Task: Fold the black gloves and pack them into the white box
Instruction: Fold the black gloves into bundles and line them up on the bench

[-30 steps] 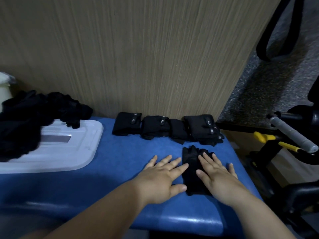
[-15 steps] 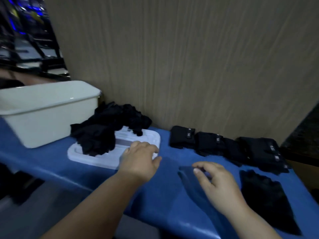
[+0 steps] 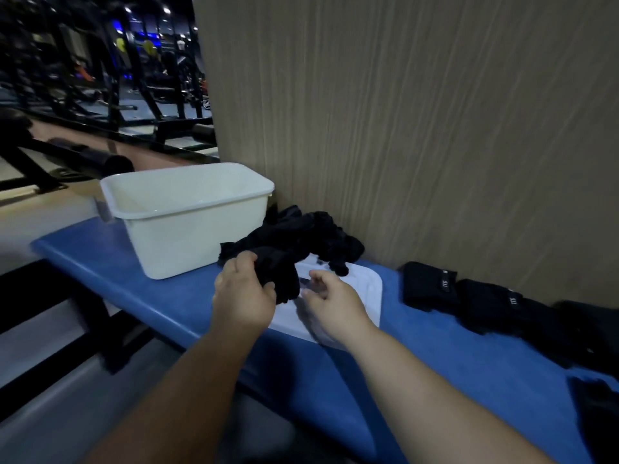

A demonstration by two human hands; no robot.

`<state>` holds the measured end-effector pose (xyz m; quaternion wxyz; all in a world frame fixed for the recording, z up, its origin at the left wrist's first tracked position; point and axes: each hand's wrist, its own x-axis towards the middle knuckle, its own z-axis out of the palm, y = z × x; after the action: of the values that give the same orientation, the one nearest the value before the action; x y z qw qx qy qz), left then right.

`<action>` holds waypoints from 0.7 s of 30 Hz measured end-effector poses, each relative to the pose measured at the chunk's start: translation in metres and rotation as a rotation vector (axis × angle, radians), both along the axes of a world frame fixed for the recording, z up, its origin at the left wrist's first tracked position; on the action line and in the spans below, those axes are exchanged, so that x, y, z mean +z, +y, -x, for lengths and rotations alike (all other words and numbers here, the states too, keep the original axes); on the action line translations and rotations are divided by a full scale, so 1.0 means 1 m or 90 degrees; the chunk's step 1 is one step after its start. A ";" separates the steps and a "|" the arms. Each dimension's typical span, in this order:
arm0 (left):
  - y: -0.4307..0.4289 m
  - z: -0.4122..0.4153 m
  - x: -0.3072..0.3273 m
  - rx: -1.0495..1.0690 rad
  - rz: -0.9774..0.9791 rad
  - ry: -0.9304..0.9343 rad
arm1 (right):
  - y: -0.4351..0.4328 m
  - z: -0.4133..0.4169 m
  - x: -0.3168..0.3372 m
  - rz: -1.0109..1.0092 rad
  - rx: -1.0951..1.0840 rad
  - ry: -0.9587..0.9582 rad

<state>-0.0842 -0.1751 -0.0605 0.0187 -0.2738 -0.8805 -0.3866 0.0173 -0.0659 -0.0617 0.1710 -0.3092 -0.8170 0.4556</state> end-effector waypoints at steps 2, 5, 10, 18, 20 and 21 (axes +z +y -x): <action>0.002 0.007 -0.005 -0.023 0.031 -0.024 | -0.002 0.015 0.001 0.051 -0.012 -0.001; 0.004 0.015 -0.009 -0.055 0.026 -0.106 | -0.001 0.034 0.001 0.078 -0.017 -0.024; 0.008 0.013 -0.006 -0.092 -0.020 -0.142 | 0.003 0.043 0.000 0.077 -0.039 -0.029; 0.013 0.009 -0.002 -0.020 0.009 -0.052 | 0.015 0.020 -0.001 0.123 -0.117 0.032; 0.011 0.007 -0.001 0.021 0.013 0.000 | 0.021 0.010 -0.002 0.116 -0.107 0.020; 0.012 0.007 -0.002 0.022 0.016 -0.007 | 0.022 0.007 -0.002 0.108 -0.085 0.011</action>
<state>-0.0916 -0.1632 -0.0626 0.0167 -0.2567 -0.8899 -0.3766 0.0104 -0.0436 -0.0640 0.1813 -0.3727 -0.7516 0.5131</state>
